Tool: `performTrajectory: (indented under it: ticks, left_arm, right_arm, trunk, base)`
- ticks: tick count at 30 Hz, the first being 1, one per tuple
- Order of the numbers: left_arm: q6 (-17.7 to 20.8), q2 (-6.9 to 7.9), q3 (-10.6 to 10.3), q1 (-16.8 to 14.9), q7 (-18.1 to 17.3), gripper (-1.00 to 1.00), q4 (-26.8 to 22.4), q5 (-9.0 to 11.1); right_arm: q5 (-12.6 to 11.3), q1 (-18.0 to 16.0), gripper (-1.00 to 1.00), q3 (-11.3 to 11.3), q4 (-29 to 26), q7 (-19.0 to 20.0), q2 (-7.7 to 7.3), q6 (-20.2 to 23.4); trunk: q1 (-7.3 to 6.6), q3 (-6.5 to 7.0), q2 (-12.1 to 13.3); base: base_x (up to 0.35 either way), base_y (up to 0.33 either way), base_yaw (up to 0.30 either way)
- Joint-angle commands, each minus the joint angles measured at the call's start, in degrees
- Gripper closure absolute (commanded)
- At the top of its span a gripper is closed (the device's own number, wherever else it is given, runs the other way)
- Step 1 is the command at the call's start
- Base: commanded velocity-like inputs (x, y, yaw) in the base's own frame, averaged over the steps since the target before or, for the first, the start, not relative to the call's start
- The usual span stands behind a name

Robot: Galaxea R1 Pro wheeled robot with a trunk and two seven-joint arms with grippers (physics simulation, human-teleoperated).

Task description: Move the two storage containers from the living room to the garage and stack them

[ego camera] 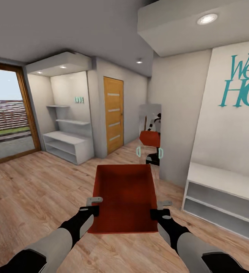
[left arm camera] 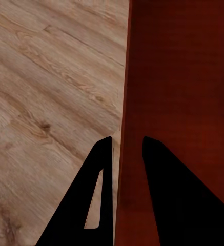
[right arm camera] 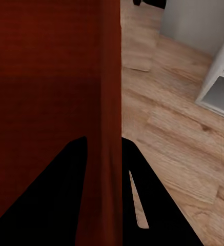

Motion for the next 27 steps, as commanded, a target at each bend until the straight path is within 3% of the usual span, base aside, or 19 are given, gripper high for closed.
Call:
performTrajectory:
  ticks: [1,9,27]
  left_arm:
    - [-0.6,1.48,2.2,-0.1,1.2,1.0,-0.3,-1.3]
    - [-0.6,1.48,2.1,-0.1,1.2,1.0,-0.3,-1.3]
    - [-0.6,1.46,2.1,-0.1,1.2,1.0,-0.3,-1.3]
  right_arm:
    - [-0.5,0.0,1.0,0.1,0.2,0.2,0.0,-0.1]
    - [-0.6,0.0,1.0,0.1,0.2,0.2,0.0,-0.1]
    - [-0.6,0.0,1.0,0.1,0.2,0.2,0.06,-0.1]
  trunk:
    - [0.05,-0.1,-0.1]
    - [0.05,-0.1,-0.1]
    - [0.05,-0.1,-0.1]
  base:
    - [0.322,0.0,0.272]
    - [0.322,0.0,0.217]
    - [0.322,0.0,0.008]
